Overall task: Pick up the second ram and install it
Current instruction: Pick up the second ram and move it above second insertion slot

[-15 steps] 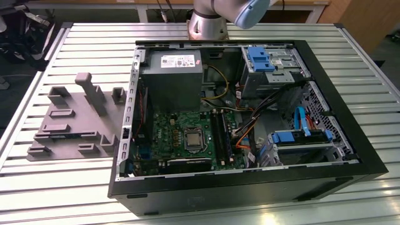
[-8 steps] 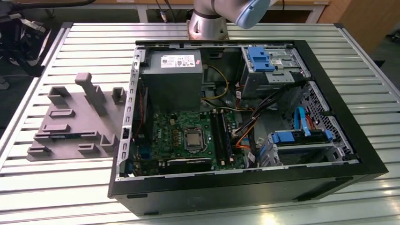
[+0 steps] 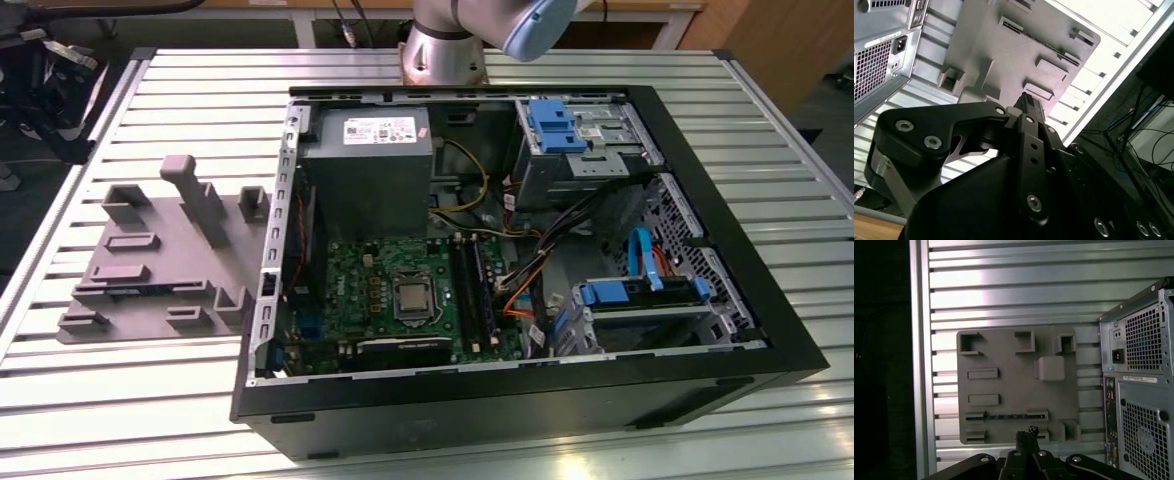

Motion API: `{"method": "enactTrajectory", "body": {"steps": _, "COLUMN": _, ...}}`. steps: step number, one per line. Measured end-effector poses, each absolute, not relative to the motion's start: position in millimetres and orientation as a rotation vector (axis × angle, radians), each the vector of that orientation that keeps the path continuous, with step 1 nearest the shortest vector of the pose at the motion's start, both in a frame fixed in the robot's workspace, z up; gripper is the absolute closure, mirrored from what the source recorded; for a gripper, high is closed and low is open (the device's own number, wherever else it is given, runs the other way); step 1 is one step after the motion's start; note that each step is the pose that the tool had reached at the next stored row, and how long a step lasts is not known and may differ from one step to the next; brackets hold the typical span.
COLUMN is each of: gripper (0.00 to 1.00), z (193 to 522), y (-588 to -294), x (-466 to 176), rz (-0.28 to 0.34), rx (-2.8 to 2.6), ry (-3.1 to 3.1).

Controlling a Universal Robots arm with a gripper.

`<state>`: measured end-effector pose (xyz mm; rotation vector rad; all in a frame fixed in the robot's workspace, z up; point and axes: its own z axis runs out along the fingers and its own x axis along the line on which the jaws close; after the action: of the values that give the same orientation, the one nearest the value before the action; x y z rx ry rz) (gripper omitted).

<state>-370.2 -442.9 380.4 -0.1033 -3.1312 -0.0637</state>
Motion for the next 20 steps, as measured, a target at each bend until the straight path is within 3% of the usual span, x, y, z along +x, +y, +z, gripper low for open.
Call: {"method": "enactTrajectory", "body": {"steps": 20, "gripper": 0.89, "z": 380.4, "y": -442.9, "x": -370.6, "rz": -0.063, "rx": -0.023, "ry": -3.132}}
